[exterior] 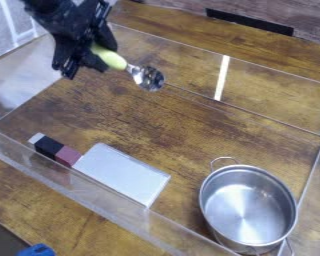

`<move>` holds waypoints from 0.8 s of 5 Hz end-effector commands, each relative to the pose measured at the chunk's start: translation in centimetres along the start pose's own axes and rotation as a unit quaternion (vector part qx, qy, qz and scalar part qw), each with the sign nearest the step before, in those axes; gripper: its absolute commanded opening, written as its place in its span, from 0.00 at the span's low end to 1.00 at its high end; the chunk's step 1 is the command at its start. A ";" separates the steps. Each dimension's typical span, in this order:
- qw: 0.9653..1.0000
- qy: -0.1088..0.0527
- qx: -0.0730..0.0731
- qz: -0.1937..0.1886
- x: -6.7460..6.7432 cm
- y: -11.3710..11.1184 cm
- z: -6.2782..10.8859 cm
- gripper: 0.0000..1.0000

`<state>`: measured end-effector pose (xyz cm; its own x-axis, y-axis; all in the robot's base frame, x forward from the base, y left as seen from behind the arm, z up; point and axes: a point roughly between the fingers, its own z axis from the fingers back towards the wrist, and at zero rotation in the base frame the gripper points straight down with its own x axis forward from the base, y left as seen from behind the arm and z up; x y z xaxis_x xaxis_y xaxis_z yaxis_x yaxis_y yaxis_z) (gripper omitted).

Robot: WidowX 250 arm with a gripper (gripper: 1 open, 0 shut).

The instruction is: Move the toy knife to the left side of the table

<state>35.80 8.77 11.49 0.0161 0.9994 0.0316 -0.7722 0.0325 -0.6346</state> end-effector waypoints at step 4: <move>0.999 -0.023 -0.017 -0.015 -0.5 0.5 0.3 1.00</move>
<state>34.65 8.11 8.75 0.0093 0.9982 0.0592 -0.7986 0.0430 -0.6003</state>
